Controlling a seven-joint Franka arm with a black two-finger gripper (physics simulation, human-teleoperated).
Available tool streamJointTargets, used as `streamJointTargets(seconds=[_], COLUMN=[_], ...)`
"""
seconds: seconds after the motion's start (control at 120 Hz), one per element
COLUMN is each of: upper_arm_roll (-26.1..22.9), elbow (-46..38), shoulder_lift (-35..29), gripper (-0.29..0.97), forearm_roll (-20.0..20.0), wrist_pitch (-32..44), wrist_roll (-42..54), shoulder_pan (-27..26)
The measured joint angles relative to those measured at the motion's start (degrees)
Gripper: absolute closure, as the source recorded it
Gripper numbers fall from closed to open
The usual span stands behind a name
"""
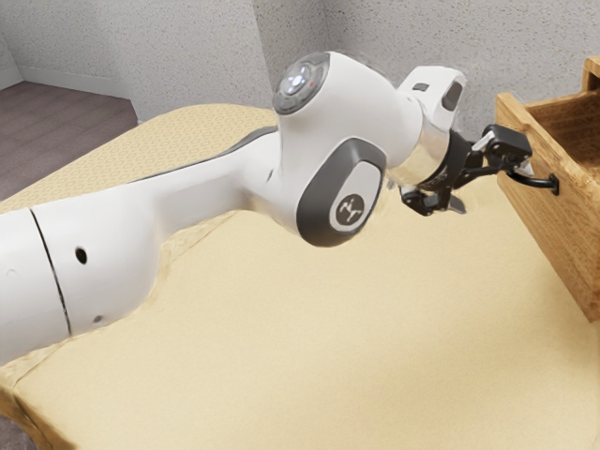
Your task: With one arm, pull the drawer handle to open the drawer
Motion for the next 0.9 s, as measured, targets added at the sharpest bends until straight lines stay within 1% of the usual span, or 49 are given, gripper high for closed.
streamJointTargets(seconds=[0.092, 0.125, 0.167, 0.2, 0.233, 0.342, 0.408, 0.475, 0.517, 0.567, 0.617, 0.667, 0.733, 0.792, 0.842, 0.9], upper_arm_roll=[2.2, 2.6, 2.7, 2.8, 2.8, 2.7, 2.6, 1.9, 1.5, 1.3, 0.3, -0.3, -0.5, -0.4, -0.3, -0.3], elbow=[-14.7, -17.8, -19.6, -19.7, -17.8, -8.8, -8.0, -7.7, -7.6, -7.6, -7.5, -7.3, -7.0, -6.8, -6.8, -6.7], shoulder_lift=[-12.6, -16.8, -21.4, -24.6, -27.0, -29.9, -33.8, -37.5, -37.7, -36.3, -34.0, -32.1, -30.0, -29.3, -29.2, -29.3], gripper=[0.01, 0.01, 0.01, 0.01, 0.01, 0.01, 0.0, 0.0, 0.0, 0.0, 0.0, 0.0, 0.0, 0.0, 0.0, 0.0], forearm_roll=[-1.1, -1.1, -0.7, -0.2, 1.2, 8.7, 11.8, 13.8, 15.4, 17.5, 20.5, 24.5, 30.4, 34.6, 37.2, 38.9], wrist_pitch=[-0.9, -2.3, -4.4, -6.3, -8.3, -13.8, -18.0, -25.4, -30.8, -36.6, -41.6, -45.5, -49.3, -51.8, -53.5, -55.0], wrist_roll=[-1.7, -2.3, -2.7, -2.9, -3.3, -5.0, -6.2, -8.2, -10.7, -15.2, -20.4, -25.2, -31.0, -35.7, -39.3, -43.2], shoulder_pan=[1.0, 1.5, 2.1, 1.8, 0.5, -3.4, -5.6, -6.8, -6.6, -6.5, -6.4, -6.4, -6.4, -6.0, -5.2, -4.1])
